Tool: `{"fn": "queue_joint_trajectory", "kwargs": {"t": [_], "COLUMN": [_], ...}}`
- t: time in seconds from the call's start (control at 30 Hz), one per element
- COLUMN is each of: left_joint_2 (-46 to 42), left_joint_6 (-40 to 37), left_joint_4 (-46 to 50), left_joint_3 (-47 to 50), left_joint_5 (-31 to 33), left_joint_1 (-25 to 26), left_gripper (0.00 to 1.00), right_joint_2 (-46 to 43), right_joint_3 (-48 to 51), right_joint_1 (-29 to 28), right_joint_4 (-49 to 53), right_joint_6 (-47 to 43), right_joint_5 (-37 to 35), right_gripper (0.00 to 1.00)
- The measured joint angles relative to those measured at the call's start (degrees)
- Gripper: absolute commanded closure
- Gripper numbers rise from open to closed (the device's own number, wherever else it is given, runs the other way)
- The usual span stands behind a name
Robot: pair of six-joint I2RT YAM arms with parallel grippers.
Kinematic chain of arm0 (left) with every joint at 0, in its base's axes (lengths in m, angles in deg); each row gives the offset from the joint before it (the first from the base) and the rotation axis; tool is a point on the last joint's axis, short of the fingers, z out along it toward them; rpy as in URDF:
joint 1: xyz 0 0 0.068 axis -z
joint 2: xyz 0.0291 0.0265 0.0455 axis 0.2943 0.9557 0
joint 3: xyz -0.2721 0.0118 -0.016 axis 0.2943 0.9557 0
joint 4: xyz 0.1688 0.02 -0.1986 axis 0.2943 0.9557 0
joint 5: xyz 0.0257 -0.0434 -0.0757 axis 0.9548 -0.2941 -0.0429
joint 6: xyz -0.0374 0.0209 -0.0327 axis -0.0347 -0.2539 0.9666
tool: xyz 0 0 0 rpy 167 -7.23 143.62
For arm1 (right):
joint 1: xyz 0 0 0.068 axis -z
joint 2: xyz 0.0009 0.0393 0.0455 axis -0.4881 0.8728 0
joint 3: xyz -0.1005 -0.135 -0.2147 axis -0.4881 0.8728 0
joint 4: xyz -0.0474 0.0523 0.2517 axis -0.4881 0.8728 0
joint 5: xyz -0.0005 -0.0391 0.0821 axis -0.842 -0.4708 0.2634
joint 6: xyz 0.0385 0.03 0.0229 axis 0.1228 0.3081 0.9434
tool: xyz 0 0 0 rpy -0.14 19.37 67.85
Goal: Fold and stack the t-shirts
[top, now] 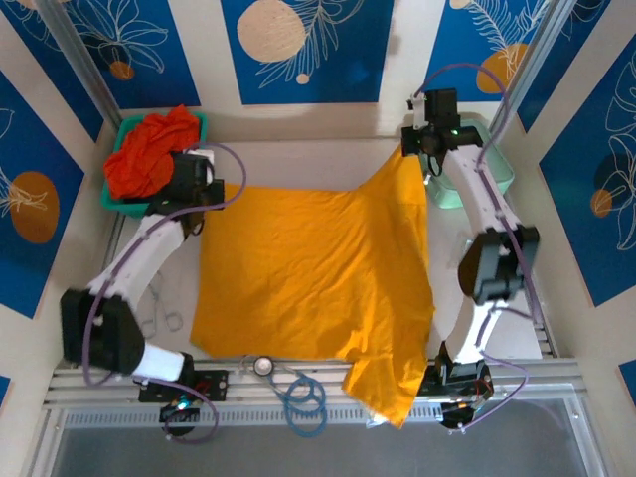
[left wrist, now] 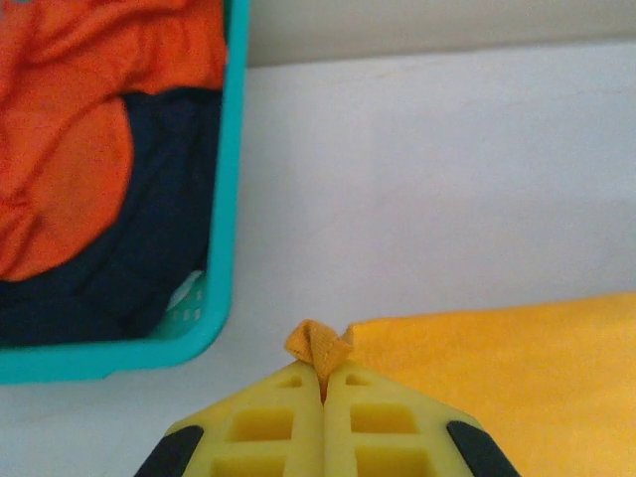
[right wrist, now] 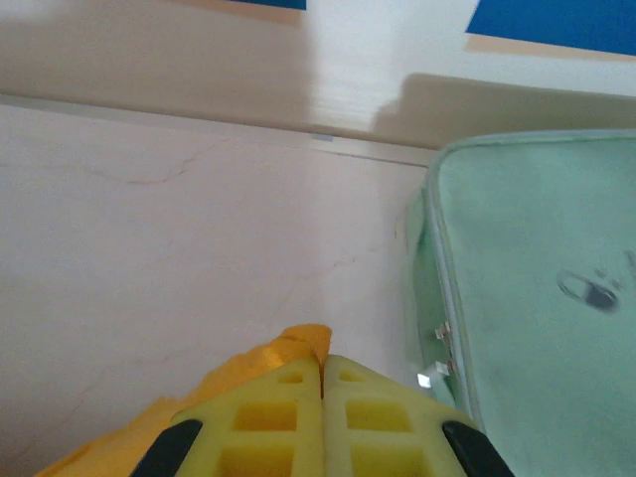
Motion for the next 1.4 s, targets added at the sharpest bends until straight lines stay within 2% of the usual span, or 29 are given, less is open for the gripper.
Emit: {"fn": "queue_joint_trajectory", "kwargs": {"t": [0.17,0.33,0.43,0.57,0.63,0.77,1.07,1.27,1.4], "left_joint_2": [18.5,31.8,35.9,38.1,38.2,38.2,38.1,36.6,33.9], "left_joint_6": [-0.4,-0.4,-0.4,-0.4,-0.4,-0.4,-0.4,-0.2,-0.2], "left_joint_4": [-6.4,-8.3,-8.3,-8.1,-7.9,-7.9,-7.7,-9.1,-10.3], "left_joint_3": [-9.3,-20.5,-24.7,-26.9,-27.0,-26.9,-26.9,-23.9,-20.3], "left_joint_5": [0.4,0.4,0.4,0.6,0.7,0.6,-2.7,-6.7,-7.9], "left_joint_1": [-0.1,-0.9,-1.2,-1.8,-2.3,-3.6,-6.7,-6.8,-6.8], "left_gripper": [1.00,1.00,1.00,1.00,1.00,1.00,1.00,1.00,1.00], "right_joint_2": [19.4,35.6,39.9,40.1,39.0,33.4,10.5,-0.1,-3.6], "right_joint_3": [-18.8,-39.3,-44.5,-44.4,-42.8,-33.3,-1.7,10.8,16.8], "right_joint_1": [1.7,2.8,3.1,3.3,3.3,3.3,3.3,3.8,3.9], "right_joint_4": [-1.4,1.9,3.4,4.7,4.4,3.6,-4.9,-9.9,-11.7], "right_joint_6": [-1.6,-2.1,-2.3,-2.2,-1.7,-0.7,2.5,5.0,6.9], "right_joint_5": [1.1,1.1,1.1,1.3,1.8,3.1,5.6,6.9,7.5], "right_gripper": [1.00,1.00,1.00,1.00,1.00,1.00,1.00,1.00,1.00]}}
